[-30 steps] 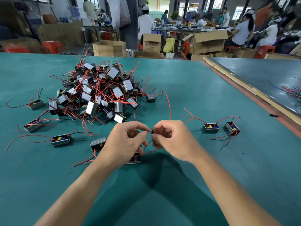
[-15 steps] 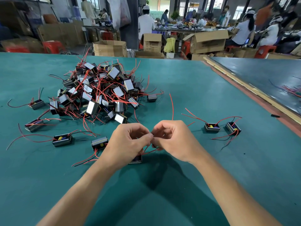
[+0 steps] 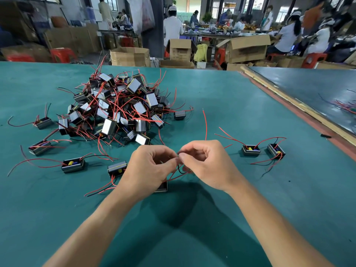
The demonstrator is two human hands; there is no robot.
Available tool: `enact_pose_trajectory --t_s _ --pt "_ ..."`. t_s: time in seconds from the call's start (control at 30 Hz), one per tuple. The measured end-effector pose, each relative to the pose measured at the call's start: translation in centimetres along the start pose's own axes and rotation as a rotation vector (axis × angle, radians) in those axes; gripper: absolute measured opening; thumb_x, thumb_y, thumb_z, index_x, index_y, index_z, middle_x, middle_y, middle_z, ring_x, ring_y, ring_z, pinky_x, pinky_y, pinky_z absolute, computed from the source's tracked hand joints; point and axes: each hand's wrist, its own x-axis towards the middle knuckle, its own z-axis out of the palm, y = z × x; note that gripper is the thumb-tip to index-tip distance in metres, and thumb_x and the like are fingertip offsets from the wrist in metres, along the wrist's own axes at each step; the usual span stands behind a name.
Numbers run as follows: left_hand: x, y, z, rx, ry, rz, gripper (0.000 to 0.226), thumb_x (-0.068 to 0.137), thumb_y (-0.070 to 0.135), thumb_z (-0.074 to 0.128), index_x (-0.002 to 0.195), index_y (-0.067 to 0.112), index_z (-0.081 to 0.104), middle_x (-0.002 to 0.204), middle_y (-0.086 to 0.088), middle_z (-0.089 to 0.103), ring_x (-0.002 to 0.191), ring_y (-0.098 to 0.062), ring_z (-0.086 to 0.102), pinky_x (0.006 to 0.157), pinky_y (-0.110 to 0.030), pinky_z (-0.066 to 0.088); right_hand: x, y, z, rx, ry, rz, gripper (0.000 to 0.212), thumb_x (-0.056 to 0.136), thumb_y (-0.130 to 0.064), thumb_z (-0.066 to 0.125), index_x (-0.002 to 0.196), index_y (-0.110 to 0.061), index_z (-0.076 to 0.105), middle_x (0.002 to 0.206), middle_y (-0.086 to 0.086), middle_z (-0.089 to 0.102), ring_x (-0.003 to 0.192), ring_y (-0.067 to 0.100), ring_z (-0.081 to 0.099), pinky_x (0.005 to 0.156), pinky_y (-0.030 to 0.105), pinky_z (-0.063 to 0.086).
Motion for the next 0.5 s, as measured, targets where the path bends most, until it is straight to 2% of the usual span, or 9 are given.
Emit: enact_pose_trajectory --t_s 0.13,0.27,0.43,0.5 --pt "-0.06 -0.16 -0.05 0.048 0.0 0.012 0.014 0.085 0.018 0.07 0.072 0.024 0.071 0.059 0.003 0.064 0.048 -0.013 0.046 0.047 -0.03 0.042 0.16 0.1 -0.01 -0.01 0.06 -0.016 0.013 0.086 -0.01 0.068 0.074 -0.016 0.072 0.067 0.001 0.071 0.061 0.022 0.071 0.067 0.05 0.059" --pt "-0.1 -0.06 0.03 0.088 0.024 0.024 0.015 0.085 0.018 0.07 0.072 0.026 0.07 0.055 0.013 0.061 0.045 -0.011 0.049 0.045 -0.026 0.041 0.13 0.17 -0.11 -0.012 0.039 0.0 0.011 0.083 -0.016 0.068 0.072 -0.017 0.07 0.066 0.001 0.07 0.06 0.019 0.071 0.067 0.051 0.059" --pt "-0.15 0.02 -0.02 0.035 0.031 0.027 0.013 0.086 0.018 0.072 0.074 0.024 0.072 0.065 0.001 0.068 0.048 -0.01 0.059 0.046 -0.023 0.045 0.12 0.19 -0.12 -0.025 0.004 0.013 0.009 0.082 -0.021 0.066 0.074 -0.018 0.069 0.068 0.005 0.07 0.06 0.014 0.071 0.069 0.053 0.059" --pt "-0.19 0.03 0.02 0.014 0.038 0.023 0.013 0.086 0.017 0.072 0.074 0.023 0.073 0.064 -0.002 0.068 0.049 -0.011 0.061 0.047 -0.028 0.048 0.09 0.11 -0.23 -0.027 -0.005 0.012 0.01 0.083 -0.02 0.066 0.075 -0.017 0.07 0.068 0.005 0.07 0.06 0.013 0.071 0.069 0.053 0.059"
